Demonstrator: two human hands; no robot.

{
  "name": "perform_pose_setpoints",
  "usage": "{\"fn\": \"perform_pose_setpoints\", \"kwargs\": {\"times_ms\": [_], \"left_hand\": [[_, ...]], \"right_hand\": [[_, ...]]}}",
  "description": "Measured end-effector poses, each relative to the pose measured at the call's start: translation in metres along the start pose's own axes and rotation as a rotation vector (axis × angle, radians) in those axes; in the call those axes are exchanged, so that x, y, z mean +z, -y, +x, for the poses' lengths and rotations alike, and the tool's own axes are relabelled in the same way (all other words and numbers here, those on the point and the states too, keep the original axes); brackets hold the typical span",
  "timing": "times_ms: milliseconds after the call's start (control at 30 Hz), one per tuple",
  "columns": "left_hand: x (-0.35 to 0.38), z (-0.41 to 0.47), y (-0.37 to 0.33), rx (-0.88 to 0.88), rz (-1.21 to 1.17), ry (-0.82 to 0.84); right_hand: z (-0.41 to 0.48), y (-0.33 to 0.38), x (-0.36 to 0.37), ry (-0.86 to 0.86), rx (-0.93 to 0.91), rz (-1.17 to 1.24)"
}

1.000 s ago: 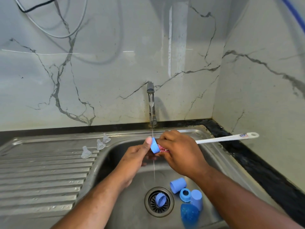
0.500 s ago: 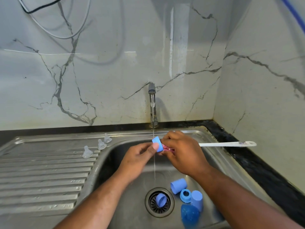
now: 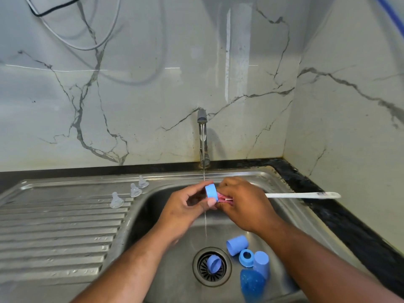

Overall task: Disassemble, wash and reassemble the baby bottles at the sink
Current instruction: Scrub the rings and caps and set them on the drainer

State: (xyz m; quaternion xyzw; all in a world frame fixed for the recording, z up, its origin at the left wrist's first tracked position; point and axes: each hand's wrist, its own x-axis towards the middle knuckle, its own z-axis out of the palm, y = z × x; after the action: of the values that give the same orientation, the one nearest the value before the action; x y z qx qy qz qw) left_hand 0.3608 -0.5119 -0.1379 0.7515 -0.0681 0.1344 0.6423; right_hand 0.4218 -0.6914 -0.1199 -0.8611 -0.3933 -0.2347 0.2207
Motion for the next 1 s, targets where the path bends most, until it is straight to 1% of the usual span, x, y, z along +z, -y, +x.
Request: {"fn": "perform_pose_setpoints", "kwargs": {"times_ms": [67,100,167,233,300,367,433,467,500,567,633,667,767,800,833,900,933,967,1000], "left_hand": [[0.001,0.0,0.001,-0.132,-0.119,-0.002],[0.001,0.001,0.002,-0.155,-0.148,0.001],[0.001,0.002,0.001,-0.111,-0.135,-0.003],[0.0,0.002,0.002,-0.043,-0.114,-0.055],[-0.002,0.005,0.002,-0.033,-0.134,-0.108],[-0.006,0.006,0.006,-0.026,-0.092,-0.132],[-0.008,0.006,0.009,0.0,0.02,-0.135],[-0.008,0.005,0.01,0.002,0.06,-0.129],[-0.006,0.005,0.009,-0.004,0.084,-0.126],[-0.004,0.003,0.006,0.007,0.129,-0.129],[-0.002,0.003,0.005,0.052,0.17,-0.12],[-0.002,0.003,0.005,0.065,0.184,-0.109],[-0.001,0.003,0.004,0.04,0.193,-0.095],[-0.001,0.003,0.004,0.032,0.198,-0.099],[-0.002,0.003,0.004,0.029,0.197,-0.099],[-0.004,0.002,0.004,0.042,0.201,-0.088],[-0.004,0.001,0.004,0.047,0.211,-0.082],[-0.003,0.001,0.003,0.049,0.216,-0.07],[-0.001,0.001,0.003,0.046,0.219,-0.057]], "right_hand": [[-0.001,0.001,0.002,-0.01,-0.036,-0.042],[-0.001,0.002,0.002,-0.011,-0.051,-0.053],[0.0,0.004,0.003,0.007,-0.042,-0.026],[0.002,0.003,0.001,0.048,0.009,0.091],[0.002,0.0,0.0,0.072,0.026,0.112],[0.002,-0.006,-0.002,0.016,0.038,0.074],[0.002,-0.008,-0.007,-0.084,0.061,0.086],[0.002,-0.005,-0.01,-0.116,0.054,0.114],[0.002,0.0,-0.012,-0.112,0.028,0.148],[0.001,0.011,-0.013,-0.033,-0.099,0.17],[0.0,0.011,-0.007,0.024,-0.225,0.118],[0.0,0.007,-0.003,0.007,-0.214,0.101],[0.002,-0.005,0.0,-0.134,0.013,0.072],[0.002,-0.004,0.0,-0.138,0.022,0.073],[0.001,-0.003,0.001,-0.112,-0.035,0.107],[0.0,0.001,0.004,-0.004,-0.198,0.21],[0.001,0.002,0.005,0.023,-0.229,0.212],[0.002,0.0,0.006,0.003,-0.201,0.193],[0.003,-0.003,0.006,-0.052,-0.133,0.171]]}}
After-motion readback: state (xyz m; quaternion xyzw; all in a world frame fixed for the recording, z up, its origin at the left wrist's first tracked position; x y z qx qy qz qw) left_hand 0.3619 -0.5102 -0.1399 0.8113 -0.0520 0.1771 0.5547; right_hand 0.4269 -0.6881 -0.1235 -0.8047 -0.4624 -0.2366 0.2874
